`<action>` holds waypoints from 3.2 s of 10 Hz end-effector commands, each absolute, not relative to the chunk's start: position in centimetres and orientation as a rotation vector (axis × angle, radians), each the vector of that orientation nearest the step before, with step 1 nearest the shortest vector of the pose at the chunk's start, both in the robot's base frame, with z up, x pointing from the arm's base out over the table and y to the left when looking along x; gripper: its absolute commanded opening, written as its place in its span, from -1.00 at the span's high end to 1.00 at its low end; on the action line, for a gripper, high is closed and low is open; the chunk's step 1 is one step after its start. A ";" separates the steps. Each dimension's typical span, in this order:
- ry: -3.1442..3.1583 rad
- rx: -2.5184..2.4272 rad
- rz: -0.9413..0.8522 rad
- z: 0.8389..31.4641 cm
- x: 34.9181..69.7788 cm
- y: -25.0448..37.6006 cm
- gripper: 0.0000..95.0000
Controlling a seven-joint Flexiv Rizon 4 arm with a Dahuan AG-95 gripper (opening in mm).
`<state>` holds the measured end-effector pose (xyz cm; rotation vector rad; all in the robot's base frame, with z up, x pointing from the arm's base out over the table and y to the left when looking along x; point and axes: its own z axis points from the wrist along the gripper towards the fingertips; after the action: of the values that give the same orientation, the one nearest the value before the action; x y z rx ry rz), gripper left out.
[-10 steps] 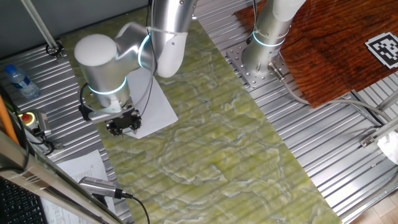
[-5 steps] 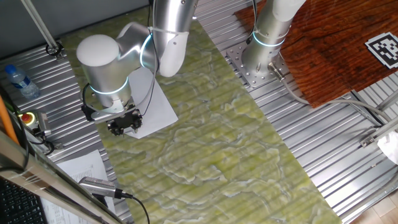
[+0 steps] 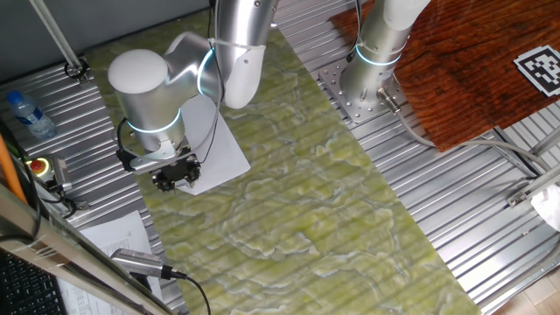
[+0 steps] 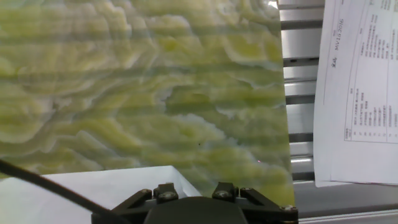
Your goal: Flip over and spread out the paper that is laid flat on the table
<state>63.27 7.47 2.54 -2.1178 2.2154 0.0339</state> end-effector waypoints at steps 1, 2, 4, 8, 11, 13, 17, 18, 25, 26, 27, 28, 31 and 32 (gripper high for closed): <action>2.201 -2.133 0.033 2.3 63.2 7.8 0.20; 2.197 -2.137 0.033 2.3 63.1 7.9 0.20; 2.202 -2.140 0.022 2.2 63.1 8.0 0.20; 2.203 -2.145 0.015 1.9 63.0 7.9 0.60; 2.209 -2.140 0.014 1.9 63.0 7.9 1.00; 2.225 -2.134 0.003 1.9 63.0 7.9 1.00; 2.243 -2.114 0.003 2.1 63.2 7.6 1.00; 2.242 -2.116 0.003 2.5 63.5 7.3 1.00; 2.284 -2.129 -0.043 6.2 64.9 4.0 1.00; 2.300 -2.114 -0.045 6.7 65.0 3.4 1.00; 2.330 -2.103 -0.069 7.5 65.2 2.9 1.00; 2.337 -2.107 -0.080 8.0 65.2 2.6 1.00; 2.364 -2.108 -0.072 11.3 65.2 1.0 1.00; 2.384 -2.095 -0.069 12.5 65.0 0.3 1.00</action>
<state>65.05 0.29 12.69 -2.0970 2.3845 -0.0671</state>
